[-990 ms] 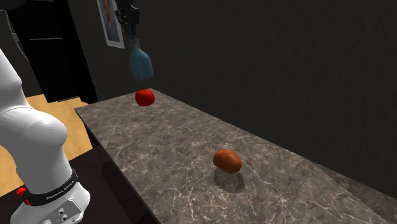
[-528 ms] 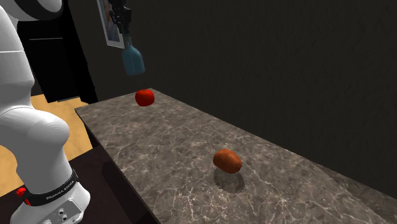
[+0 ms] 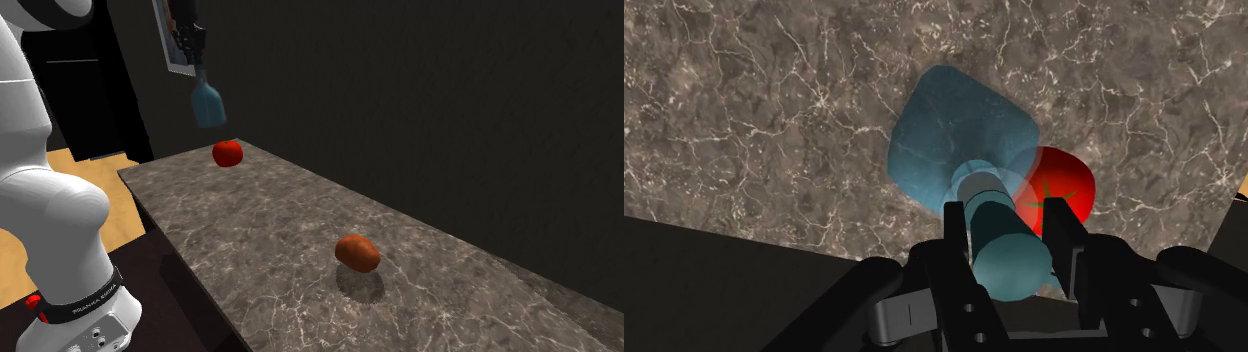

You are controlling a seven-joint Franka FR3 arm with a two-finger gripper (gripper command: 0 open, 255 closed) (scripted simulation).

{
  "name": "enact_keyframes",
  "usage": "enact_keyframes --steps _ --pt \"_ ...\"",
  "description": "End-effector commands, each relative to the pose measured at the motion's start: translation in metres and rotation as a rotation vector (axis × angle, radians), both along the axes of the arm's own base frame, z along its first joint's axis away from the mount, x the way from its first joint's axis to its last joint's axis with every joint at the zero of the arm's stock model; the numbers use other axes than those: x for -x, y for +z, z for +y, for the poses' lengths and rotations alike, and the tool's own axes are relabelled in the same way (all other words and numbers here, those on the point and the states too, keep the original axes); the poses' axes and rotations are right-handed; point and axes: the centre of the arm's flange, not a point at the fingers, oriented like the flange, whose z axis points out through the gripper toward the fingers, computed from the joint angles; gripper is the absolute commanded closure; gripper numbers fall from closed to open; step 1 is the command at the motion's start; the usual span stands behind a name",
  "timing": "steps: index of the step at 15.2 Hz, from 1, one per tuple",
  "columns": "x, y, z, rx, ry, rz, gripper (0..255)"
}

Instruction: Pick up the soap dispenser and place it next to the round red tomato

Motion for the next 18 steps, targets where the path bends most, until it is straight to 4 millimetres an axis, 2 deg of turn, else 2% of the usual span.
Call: enact_keyframes --steps 1,18 --pt "0.0 -0.012 -0.001 0.0 0.0 -0.001 255" --pt "0.0 -0.101 -0.001 0.0 0.0 -0.001 255"
